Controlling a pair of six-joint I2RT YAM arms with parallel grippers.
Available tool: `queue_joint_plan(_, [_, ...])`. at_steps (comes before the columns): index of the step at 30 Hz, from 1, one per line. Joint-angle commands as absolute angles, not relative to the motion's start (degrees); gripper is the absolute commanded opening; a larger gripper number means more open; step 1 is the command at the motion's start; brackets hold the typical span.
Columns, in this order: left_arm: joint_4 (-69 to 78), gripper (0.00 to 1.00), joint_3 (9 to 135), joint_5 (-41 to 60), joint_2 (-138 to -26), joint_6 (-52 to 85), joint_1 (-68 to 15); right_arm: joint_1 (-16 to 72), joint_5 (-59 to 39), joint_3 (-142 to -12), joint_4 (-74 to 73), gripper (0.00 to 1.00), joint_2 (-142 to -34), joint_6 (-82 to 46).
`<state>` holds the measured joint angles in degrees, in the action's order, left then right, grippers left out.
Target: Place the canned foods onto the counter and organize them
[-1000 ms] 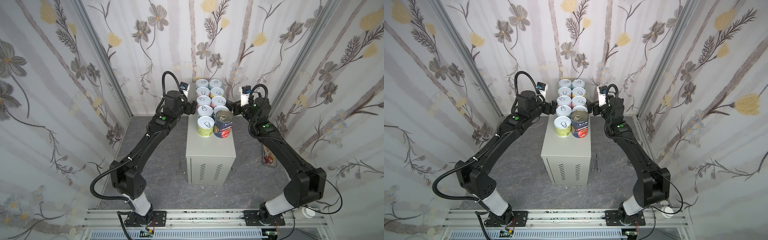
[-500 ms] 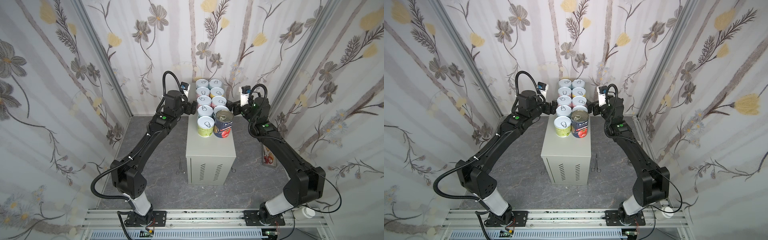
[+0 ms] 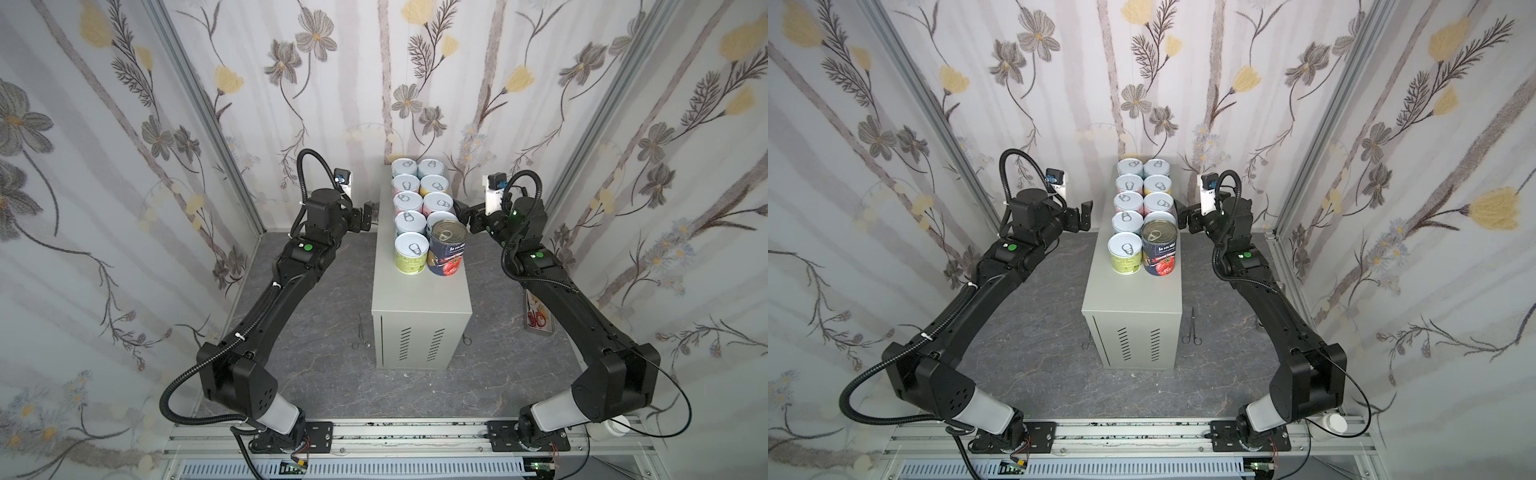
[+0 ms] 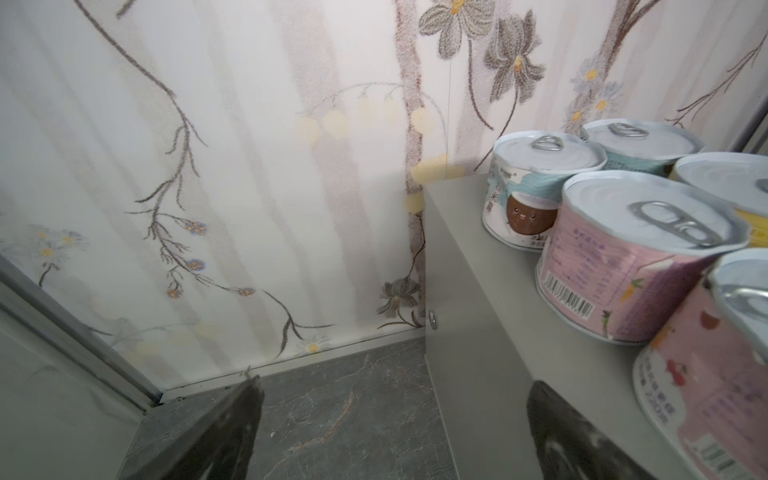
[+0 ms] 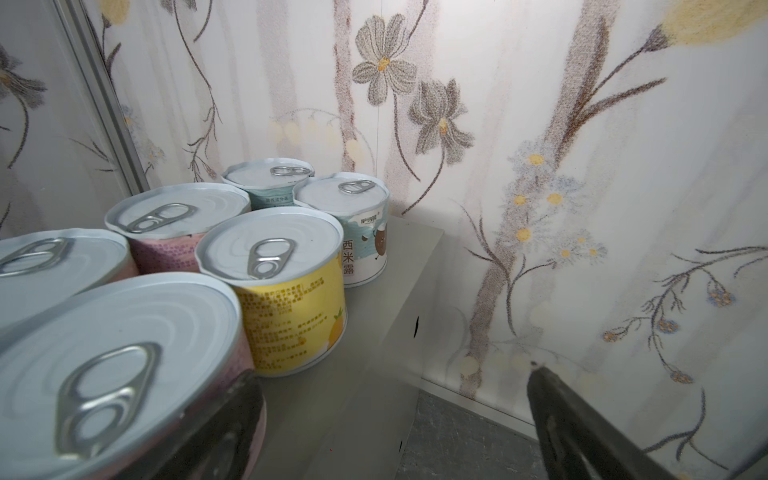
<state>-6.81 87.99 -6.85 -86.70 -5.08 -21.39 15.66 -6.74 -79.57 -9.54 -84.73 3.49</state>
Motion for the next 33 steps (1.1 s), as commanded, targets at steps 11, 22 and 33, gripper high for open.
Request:
queue_joint_plan(11, [13.11,1.00,60.39,-11.45,-74.46,2.93,-15.29,12.88,1.59,-58.60,-11.37,1.00,-69.69,2.02])
queue_joint_plan(22, [34.85,1.00,36.93,-16.85,-67.35,2.10,-15.21,12.66,14.51,-38.84,-21.58,1.00,-64.26,1.32])
queue_joint_plan(33, [49.21,1.00,20.94,-28.78,-69.70,3.14,-15.02,12.32,19.09,-17.06,-45.90,1.00,-65.57,1.91])
